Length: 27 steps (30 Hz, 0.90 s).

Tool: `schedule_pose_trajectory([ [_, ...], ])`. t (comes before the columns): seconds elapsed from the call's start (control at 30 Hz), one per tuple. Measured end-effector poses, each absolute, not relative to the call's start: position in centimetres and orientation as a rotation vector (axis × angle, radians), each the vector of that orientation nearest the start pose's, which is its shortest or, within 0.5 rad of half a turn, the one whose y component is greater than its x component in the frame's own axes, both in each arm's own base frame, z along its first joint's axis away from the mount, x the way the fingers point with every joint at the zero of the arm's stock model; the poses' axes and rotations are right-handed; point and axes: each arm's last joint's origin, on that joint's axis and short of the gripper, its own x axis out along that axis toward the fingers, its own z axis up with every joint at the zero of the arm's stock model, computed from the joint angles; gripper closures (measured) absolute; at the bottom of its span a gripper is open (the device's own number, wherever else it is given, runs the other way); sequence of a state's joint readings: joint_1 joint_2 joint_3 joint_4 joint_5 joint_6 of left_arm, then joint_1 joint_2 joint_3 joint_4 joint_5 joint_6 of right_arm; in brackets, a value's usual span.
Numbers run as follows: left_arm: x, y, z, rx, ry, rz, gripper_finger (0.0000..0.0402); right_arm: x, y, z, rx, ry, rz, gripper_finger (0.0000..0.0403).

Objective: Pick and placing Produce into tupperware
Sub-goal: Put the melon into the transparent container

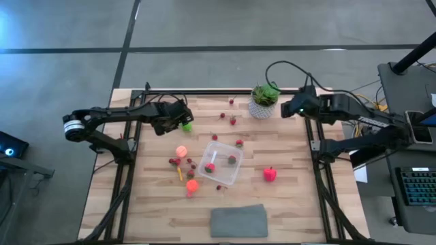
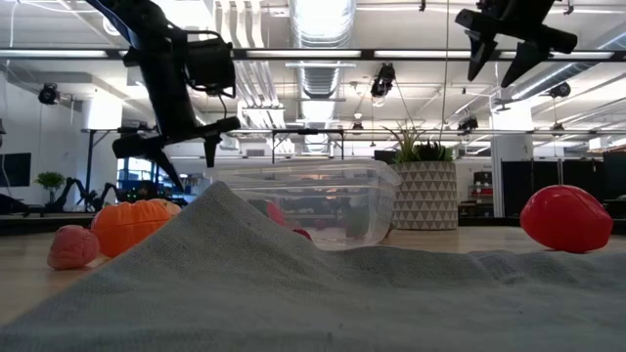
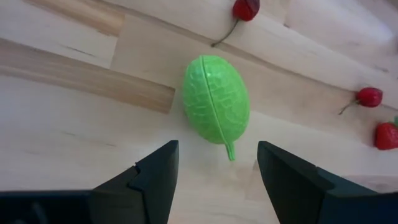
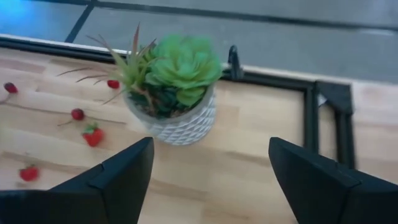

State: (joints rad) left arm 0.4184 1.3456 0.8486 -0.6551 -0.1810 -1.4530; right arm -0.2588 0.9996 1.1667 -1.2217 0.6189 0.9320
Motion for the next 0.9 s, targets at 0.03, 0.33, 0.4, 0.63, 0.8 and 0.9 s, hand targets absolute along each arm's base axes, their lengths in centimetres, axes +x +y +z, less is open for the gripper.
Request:
schedule_pose_trajectory([
  [0.03,22.1,10.4,20.9,-1.389,0.557,1.295,0.0198,14.1,-5.6,34.8,0.577,0.61,-1.201,0.0096],
  [0.33,22.5,10.4,20.3,-1.498,0.503,1.372,0.0198,11.0,-5.0,36.2,0.452,0.61,-1.095,0.0099],
  [0.4,22.6,10.4,20.1,-1.492,0.498,1.375,0.0198,10.7,-4.8,36.3,0.461,0.598,-1.085,0.0097],
  [0.63,23.4,11.0,19.2,-1.461,0.508,1.426,0.0198,10.5,-4.8,36.4,0.477,0.582,-1.088,0.0097],
  [0.8,24.8,11.8,18.9,-1.452,0.49,1.394,0.0198,10.7,-4.8,36.3,0.472,0.591,-1.088,0.0097],
  [0.9,25.0,12.1,18.4,-1.448,0.505,1.413,0.0198,10.8,-4.9,36.3,0.472,0.592,-1.088,0.0097],
])
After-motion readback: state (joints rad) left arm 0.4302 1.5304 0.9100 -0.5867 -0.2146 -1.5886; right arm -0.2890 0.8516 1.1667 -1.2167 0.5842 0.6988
